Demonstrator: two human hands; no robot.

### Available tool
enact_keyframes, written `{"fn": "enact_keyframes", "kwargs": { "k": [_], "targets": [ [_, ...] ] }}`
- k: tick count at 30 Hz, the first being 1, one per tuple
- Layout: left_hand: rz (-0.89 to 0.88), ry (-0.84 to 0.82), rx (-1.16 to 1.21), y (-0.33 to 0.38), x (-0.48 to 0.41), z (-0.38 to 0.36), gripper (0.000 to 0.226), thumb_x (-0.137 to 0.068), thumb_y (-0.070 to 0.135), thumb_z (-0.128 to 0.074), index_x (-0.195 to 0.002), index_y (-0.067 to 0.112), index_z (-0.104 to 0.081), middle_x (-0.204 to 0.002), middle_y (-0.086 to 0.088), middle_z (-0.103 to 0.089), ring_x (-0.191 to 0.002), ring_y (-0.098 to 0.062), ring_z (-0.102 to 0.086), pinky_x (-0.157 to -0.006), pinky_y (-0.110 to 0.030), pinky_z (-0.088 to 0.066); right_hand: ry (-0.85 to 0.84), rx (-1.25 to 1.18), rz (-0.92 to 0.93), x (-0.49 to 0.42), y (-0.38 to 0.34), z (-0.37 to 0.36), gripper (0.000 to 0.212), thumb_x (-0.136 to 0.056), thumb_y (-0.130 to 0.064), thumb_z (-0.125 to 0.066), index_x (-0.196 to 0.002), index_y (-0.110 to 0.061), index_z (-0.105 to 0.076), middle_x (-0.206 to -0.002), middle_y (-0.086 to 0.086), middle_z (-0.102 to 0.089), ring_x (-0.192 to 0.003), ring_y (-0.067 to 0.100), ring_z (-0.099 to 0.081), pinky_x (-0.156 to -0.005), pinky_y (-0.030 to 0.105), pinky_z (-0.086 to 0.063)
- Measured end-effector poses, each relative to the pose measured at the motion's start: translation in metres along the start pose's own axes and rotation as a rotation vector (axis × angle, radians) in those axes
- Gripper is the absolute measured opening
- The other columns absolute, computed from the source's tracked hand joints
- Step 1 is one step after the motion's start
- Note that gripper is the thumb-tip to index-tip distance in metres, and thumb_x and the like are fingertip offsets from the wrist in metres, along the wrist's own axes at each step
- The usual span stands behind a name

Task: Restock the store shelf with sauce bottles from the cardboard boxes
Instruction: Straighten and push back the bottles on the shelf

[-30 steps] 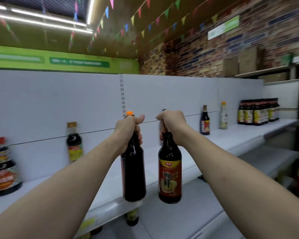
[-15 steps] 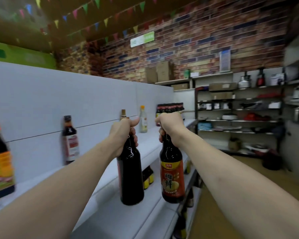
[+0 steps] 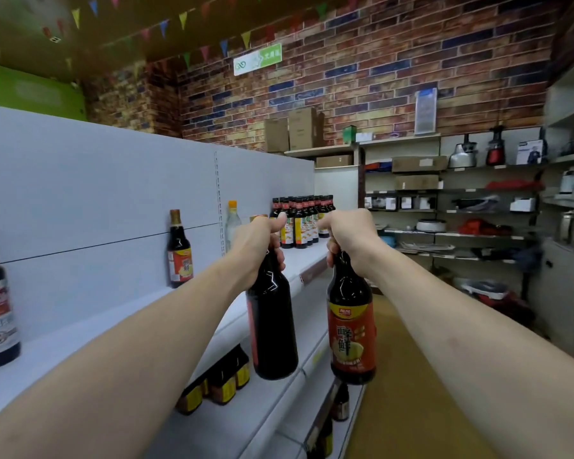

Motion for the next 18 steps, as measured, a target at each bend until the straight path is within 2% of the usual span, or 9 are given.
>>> {"fn": "enact_keyframes", "kwargs": {
  "k": [3,6,9,12,15,18],
  "targets": [
    [-0.054,0.082,-0.001,0.001,-0.043,0.003,0.042,-0.095,0.028,-0.071,-0.066,0.012,-0.046,-0.051,-0.004,-0.043,-0.044,-0.023,-0.047,-0.05,-0.032,-0.046,-0.014,0.021,0.03,-0.04,0.005,-0.013,0.01,-0.086,-0.008,-0.063,-0.08,0.001,-0.063,-0.042,0.007,-0.045,-0.038,0.024,-0.045,-0.051,0.036,-0.048],
    [-0.097,0.17,0.004,0.004,-0.094,0.018,0.032,-0.093,0.027,-0.073,-0.077,0.008,-0.052,-0.051,-0.002,-0.046,-0.044,-0.024,-0.049,-0.06,-0.039,-0.048,-0.027,0.018,0.08,-0.084,0.006,-0.033,0.011,-0.087,-0.01,-0.063,-0.085,0.001,-0.064,-0.045,0.009,-0.049,-0.038,0.025,-0.048,-0.052,0.037,-0.049],
    [-0.109,0.225,0.008,0.007,-0.148,0.036,0.028,-0.091,0.026,-0.074,-0.086,0.006,-0.054,-0.056,-0.004,-0.048,-0.044,-0.024,-0.049,-0.061,-0.04,-0.051,-0.059,0.003,0.114,-0.13,0.003,-0.059,0.012,-0.086,-0.011,-0.063,-0.079,-0.001,-0.06,-0.045,0.012,-0.049,-0.04,0.027,-0.051,-0.059,0.04,-0.048],
    [-0.126,0.26,-0.035,0.01,-0.198,0.054,0.029,-0.09,0.027,-0.074,-0.084,0.005,-0.056,-0.054,-0.003,-0.049,-0.046,-0.024,-0.05,-0.061,-0.039,-0.051,-0.081,-0.021,0.12,-0.177,0.001,-0.088,0.017,-0.087,-0.011,-0.062,-0.073,-0.002,-0.058,-0.045,0.011,-0.048,-0.038,0.026,-0.048,-0.056,0.038,-0.047],
    [-0.145,0.318,-0.065,0.005,-0.239,0.077,0.031,-0.09,0.028,-0.074,-0.077,0.008,-0.055,-0.052,-0.002,-0.048,-0.048,-0.024,-0.051,-0.056,-0.035,-0.05,-0.111,-0.066,0.122,-0.219,0.005,-0.121,0.012,-0.087,-0.011,-0.063,-0.081,-0.001,-0.061,-0.049,0.012,-0.048,-0.041,0.025,-0.047,-0.047,0.032,-0.047],
    [-0.151,0.398,-0.096,-0.003,-0.267,0.102,0.036,-0.089,0.034,-0.076,-0.075,0.008,-0.056,-0.049,-0.003,-0.052,-0.051,-0.025,-0.055,-0.063,-0.039,-0.053,-0.16,-0.131,0.111,-0.255,0.016,-0.154,0.013,-0.087,-0.008,-0.064,-0.077,-0.002,-0.059,-0.046,0.01,-0.045,-0.042,0.025,-0.044,-0.042,0.029,-0.044]
  ]
}}
Point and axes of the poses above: each hand's wrist, its own x-axis away from the middle knuckle, its own z-axis out of the back of the hand, y = z × x, the point moved 5 cm from there along -x, towards the middle knuckle
